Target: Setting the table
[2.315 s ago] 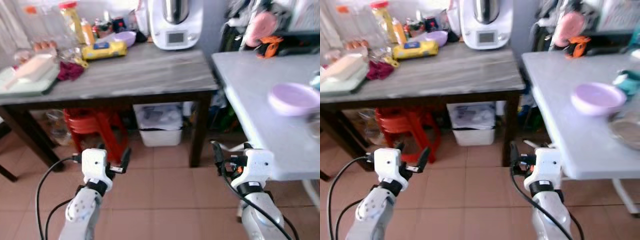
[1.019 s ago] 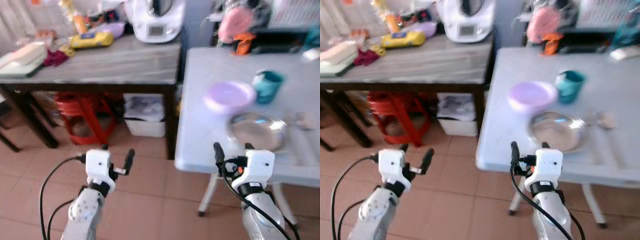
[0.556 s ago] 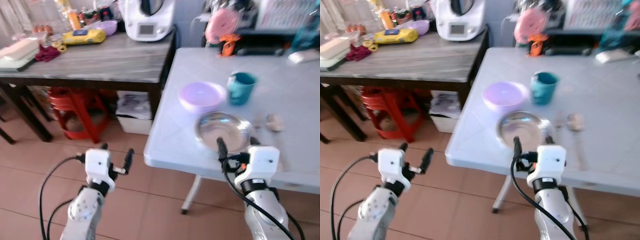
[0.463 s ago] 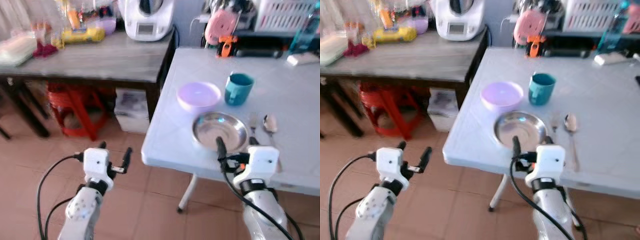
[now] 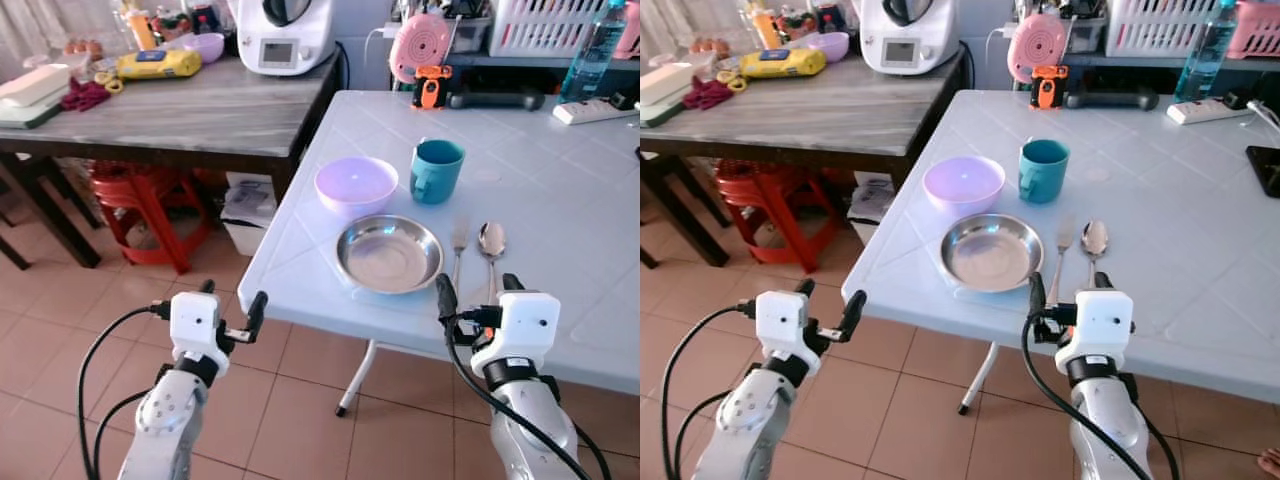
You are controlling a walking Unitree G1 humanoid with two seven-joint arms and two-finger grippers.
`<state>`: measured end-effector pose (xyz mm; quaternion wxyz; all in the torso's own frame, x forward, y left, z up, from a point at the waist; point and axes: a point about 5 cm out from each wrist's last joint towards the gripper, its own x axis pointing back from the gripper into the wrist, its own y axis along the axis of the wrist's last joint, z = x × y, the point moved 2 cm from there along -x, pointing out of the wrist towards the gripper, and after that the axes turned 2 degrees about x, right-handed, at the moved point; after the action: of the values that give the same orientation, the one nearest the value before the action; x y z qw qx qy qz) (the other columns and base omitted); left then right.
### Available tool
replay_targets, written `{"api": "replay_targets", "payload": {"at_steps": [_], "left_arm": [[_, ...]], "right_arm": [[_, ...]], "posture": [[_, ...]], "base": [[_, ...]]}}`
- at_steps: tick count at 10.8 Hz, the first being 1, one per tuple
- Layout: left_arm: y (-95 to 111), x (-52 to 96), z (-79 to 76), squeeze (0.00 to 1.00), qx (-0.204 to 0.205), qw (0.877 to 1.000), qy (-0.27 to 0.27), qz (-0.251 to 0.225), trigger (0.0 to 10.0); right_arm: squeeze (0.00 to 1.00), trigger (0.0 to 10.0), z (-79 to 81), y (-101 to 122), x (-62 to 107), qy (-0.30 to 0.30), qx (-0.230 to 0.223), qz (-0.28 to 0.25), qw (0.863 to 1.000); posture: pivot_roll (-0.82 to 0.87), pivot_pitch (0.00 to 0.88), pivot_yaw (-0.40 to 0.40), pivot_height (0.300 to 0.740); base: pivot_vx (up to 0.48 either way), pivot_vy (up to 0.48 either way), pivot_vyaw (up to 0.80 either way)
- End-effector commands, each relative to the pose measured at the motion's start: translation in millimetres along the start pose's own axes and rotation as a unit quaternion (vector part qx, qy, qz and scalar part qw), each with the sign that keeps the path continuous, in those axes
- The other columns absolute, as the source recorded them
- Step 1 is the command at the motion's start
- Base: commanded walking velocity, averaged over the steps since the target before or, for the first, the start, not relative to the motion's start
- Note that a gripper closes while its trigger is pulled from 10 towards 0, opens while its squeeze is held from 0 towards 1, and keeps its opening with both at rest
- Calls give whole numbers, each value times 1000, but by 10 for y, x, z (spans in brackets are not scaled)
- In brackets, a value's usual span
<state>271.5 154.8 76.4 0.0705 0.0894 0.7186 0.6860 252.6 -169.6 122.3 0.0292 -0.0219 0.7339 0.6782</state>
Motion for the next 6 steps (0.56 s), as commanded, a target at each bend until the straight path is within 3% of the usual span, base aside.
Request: {"api": "replay_targets", "payload": {"at_steps": [1, 3, 6], "left_arm": [[3, 39, 11, 0, -12, 1000, -20, -1, 10000], [45, 72, -89, 0, -6, 997, -78, -14, 10000], [112, 143, -157, 0, 9, 990, -134, -32, 10000]], "right_arm": [[0, 10000, 13, 38, -15, -1, -8, -4, 1000], [0, 10000, 4, 53, -74, 3, -15, -5, 1000], [0, 10000, -160, 54, -179, -23, -28, 2, 999]], "posture": [[-110, 65, 95, 740], [-111, 75, 98, 740], [-106, 87, 99, 740]], "base": [[0, 0, 0], [0, 0, 0], [0, 0, 0]]}}
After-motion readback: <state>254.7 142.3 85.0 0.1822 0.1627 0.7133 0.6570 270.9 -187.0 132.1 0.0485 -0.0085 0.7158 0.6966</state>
